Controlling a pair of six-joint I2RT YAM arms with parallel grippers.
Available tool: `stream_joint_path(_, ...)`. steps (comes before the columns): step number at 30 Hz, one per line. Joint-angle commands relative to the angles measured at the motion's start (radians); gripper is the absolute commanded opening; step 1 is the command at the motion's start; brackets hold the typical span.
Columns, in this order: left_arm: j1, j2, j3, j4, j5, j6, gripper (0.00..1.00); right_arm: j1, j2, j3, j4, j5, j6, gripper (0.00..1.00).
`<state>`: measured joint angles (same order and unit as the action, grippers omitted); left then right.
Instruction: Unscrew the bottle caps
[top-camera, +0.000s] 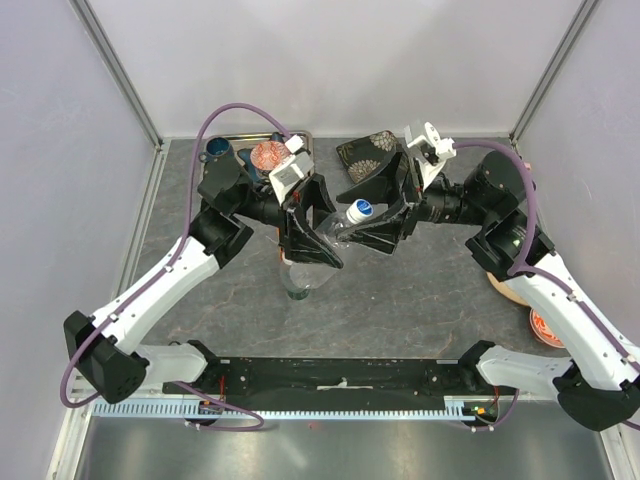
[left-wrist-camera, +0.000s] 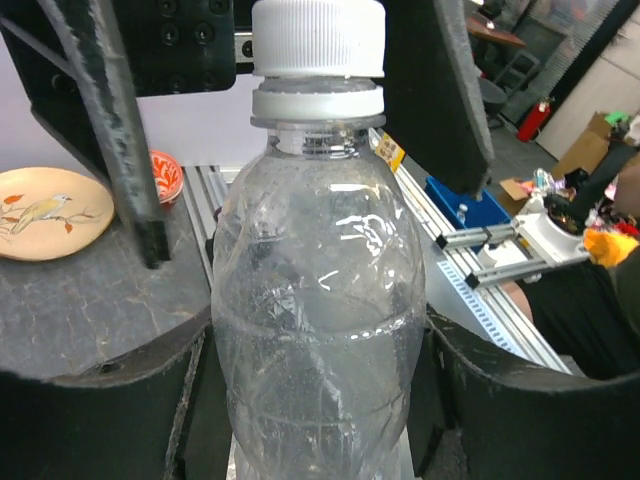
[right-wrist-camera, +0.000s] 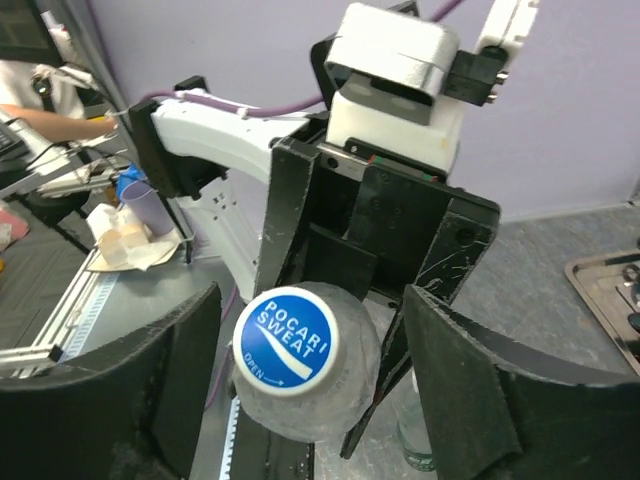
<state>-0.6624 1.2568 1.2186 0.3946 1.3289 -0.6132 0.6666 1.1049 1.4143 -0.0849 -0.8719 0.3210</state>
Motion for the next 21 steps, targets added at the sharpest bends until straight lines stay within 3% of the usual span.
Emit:
stream_joint_path(1, 0.000, -0.045, 0.047, -0.221, -0.117, 0.221, 0.42, 0.004, -0.019, 0.058, 0.007, 0.131, 0.062, 0.82)
stream_joint_path(5, -0.002, -0.076, 0.053, -0.345, -0.308, 0.340, 0.44, 0.002, -0.027, 0.101, -0.001, 0.337, 0.139, 0.98)
stream_joint_path(7, -0.002, -0.089, 0.041, -0.358, -0.365, 0.374, 0.44, 0.004, -0.040, 0.112, -0.003, 0.483, 0.176, 0.98)
stream_joint_path(13, -0.046, -0.137, 0.019, -0.434, -0.664, 0.495, 0.45, 0.002, -0.033, 0.155, -0.085, 0.672, 0.266, 0.98)
stream_joint_path(19, -0.201, -0.146, 0.027, -0.500, -1.248, 0.665, 0.46, 0.005, -0.028, 0.149, -0.226, 0.918, 0.331, 0.89)
stream_joint_path(21, -0.267, -0.131, 0.028, -0.502, -1.376, 0.716, 0.46, 0.007, -0.046, 0.129, -0.214, 0.956, 0.348, 0.89)
